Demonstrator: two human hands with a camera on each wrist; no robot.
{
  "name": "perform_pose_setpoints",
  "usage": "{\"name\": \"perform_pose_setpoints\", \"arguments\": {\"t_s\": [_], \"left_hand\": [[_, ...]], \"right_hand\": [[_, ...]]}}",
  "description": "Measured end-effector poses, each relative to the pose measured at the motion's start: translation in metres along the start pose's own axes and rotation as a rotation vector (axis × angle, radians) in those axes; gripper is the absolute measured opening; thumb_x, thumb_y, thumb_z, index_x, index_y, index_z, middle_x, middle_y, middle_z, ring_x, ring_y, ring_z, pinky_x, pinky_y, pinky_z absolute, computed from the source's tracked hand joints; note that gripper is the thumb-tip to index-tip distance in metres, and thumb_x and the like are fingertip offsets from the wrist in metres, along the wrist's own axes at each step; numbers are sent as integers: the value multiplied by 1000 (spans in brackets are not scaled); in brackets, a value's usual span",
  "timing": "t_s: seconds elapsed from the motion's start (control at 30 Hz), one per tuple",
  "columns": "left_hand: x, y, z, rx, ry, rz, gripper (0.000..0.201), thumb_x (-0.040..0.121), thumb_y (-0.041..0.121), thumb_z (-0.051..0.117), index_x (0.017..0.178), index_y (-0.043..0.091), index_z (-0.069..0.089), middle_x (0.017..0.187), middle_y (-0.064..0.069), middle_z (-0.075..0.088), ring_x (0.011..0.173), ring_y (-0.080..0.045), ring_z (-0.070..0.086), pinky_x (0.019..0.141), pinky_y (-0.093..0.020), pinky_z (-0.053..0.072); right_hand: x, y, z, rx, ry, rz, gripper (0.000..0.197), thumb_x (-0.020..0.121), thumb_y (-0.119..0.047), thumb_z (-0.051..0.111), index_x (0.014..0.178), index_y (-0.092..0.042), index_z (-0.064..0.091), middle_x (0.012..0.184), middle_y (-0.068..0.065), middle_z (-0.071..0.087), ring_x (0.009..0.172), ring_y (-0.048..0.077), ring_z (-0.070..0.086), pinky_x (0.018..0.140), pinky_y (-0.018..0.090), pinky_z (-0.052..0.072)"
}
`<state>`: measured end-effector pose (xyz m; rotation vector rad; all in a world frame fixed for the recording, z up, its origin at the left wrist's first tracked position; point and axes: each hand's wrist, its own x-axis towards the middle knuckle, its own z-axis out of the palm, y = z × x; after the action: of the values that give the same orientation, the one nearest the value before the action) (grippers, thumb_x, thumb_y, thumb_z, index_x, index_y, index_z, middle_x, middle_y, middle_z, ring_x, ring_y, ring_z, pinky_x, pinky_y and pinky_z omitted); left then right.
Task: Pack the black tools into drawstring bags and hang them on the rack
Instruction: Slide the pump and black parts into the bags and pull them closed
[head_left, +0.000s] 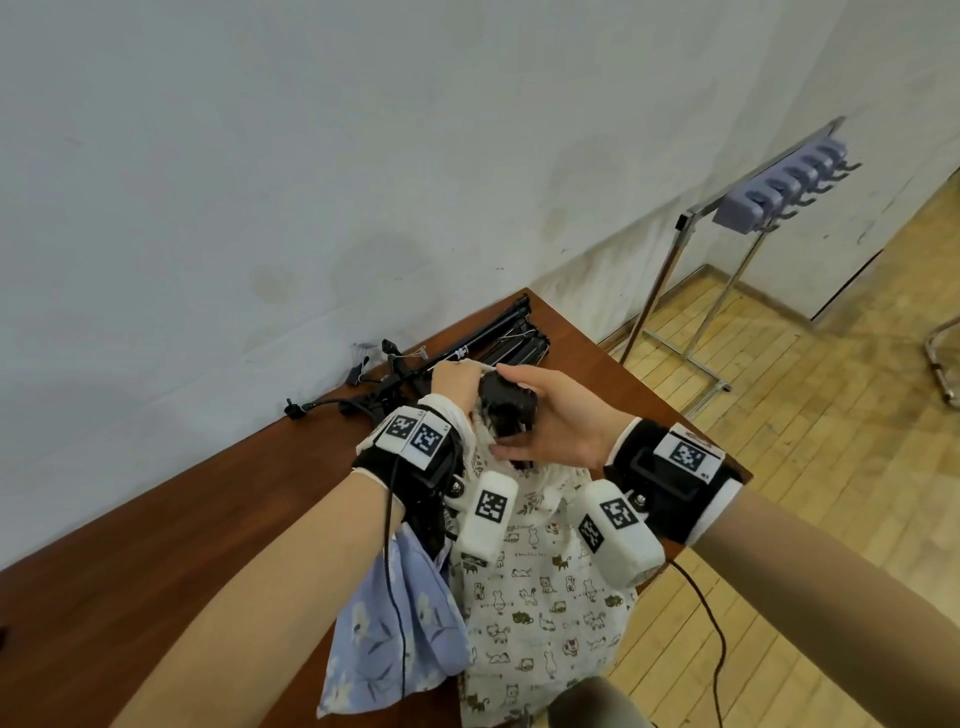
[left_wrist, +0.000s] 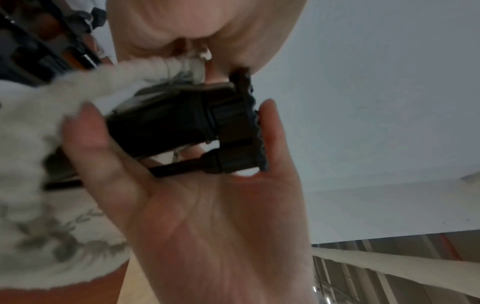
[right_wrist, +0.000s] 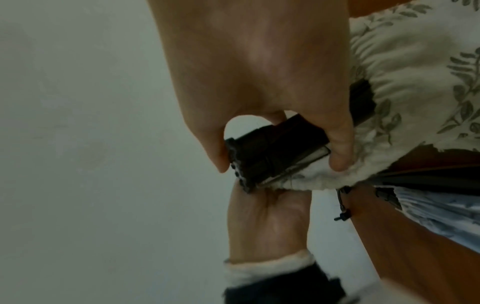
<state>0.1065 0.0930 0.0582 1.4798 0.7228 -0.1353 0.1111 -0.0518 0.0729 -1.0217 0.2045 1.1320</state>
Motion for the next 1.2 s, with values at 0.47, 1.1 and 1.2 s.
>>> {"name": "perform_pose_setpoints", "arguments": {"t_s": [0.47,1.1,1.2], "left_hand": [[-11,30,-2,479,-131,27,101,66,88,44,117,3,62,112,-8,63,91,-20,56,81,-31,42],[-12,45,-2,549,-259,-149,115,57,91,46,137,8,48,113,-30,60,62,-26,61,67,-28,43],[-10,45,-4,531,-279,-137,94,64,85,53,121,10,59,76,-19,61,40,-15,37,49,-22,34]], "right_hand": [[-22,-54,-74,-288,214,-46,29,97,-17,54,126,-18,57,120,12,68,70,15,71,42,11,44],[7,-41,-78,-1047,524,164,29,86,-30,72,91,-2,66,56,3,56,41,11,50,41,18,42],[9,-38,-79,-1127,608,90,20,89,-18,67,88,2,67,58,7,61,37,12,54,39,19,45]]}}
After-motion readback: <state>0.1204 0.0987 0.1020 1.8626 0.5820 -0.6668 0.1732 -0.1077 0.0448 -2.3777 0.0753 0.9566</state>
